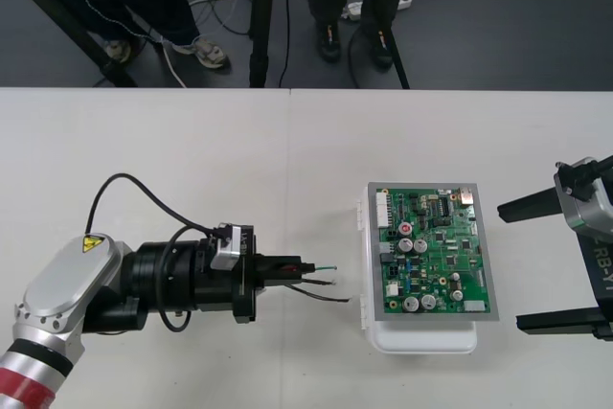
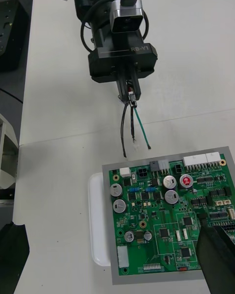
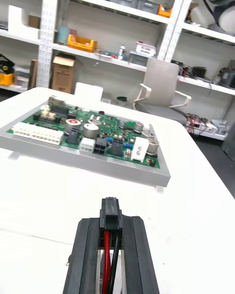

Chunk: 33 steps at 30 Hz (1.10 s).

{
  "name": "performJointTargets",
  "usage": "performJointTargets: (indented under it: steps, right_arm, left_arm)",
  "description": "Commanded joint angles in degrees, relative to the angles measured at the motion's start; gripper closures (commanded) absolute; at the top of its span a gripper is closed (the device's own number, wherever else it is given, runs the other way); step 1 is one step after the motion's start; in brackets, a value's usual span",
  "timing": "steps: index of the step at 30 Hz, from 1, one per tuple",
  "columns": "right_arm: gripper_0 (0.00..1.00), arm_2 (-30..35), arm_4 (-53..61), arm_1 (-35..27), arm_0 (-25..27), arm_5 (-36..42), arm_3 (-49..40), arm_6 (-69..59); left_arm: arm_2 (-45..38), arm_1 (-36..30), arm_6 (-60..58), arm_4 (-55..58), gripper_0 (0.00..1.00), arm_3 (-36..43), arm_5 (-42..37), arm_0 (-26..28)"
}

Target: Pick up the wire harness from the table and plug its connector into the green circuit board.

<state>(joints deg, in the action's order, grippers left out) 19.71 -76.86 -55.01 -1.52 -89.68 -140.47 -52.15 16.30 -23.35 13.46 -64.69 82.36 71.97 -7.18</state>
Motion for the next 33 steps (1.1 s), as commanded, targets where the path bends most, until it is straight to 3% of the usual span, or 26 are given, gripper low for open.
performJointTargets:
  steps: [1,13,33]
  right_arm:
    - [0.0,1.38,-0.48,0.61,0.91,-0.32,-1.21,-0.58]
    - [0.0,0.32,-1.8,0.61,0.91,-0.32,-1.21,0.3]
    - [0.0,-0.2,-3.29,1.49,0.47,-0.32,-2.61,1.62]
  left_arm:
    - [3.13,1.2,4.47,-0.26,1.0,-1.15,3.62,-3.63]
    - [3.92,5.33,6.31,-0.09,1.0,-8.19,3.62,-6.97]
    - [5.59,5.51,6.49,-0.35,1.0,-8.27,1.51,-9.96]
